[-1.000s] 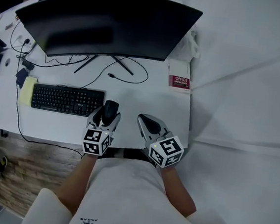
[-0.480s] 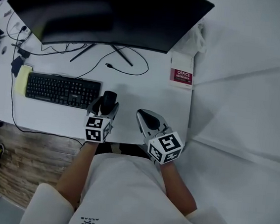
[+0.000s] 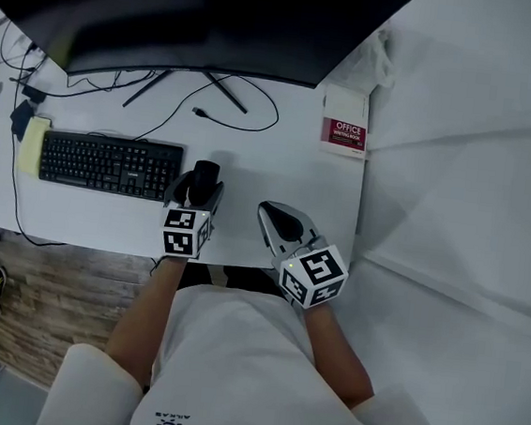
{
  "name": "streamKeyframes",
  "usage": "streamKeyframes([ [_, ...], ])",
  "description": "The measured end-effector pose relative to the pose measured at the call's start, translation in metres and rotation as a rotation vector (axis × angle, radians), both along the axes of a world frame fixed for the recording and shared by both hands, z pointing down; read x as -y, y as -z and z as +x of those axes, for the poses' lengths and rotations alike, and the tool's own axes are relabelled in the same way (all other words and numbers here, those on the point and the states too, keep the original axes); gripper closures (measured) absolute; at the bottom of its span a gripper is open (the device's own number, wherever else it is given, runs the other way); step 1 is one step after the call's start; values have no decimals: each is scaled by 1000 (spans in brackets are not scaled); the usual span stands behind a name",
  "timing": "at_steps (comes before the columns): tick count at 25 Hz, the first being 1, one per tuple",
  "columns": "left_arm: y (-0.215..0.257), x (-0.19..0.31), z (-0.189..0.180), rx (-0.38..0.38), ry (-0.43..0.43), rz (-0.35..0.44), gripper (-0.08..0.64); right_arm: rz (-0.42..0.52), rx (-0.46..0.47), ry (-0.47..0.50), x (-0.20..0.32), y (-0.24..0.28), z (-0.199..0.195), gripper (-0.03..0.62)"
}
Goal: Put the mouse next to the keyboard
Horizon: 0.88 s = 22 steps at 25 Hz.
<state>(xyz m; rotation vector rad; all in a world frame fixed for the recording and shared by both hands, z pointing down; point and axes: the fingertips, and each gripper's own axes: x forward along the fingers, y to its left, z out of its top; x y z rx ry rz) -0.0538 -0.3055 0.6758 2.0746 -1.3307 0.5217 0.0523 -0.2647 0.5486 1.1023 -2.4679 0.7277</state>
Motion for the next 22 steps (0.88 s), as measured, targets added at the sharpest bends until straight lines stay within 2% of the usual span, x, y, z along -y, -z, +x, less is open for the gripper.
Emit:
streamKeyframes([
  [17, -34, 3, 9, 115, 14, -56, 252, -39, -13, -34, -3, -13, 18, 574],
  [22, -38, 5, 9, 127, 18, -71, 252, -43, -18, -40, -2, -14, 21, 574],
])
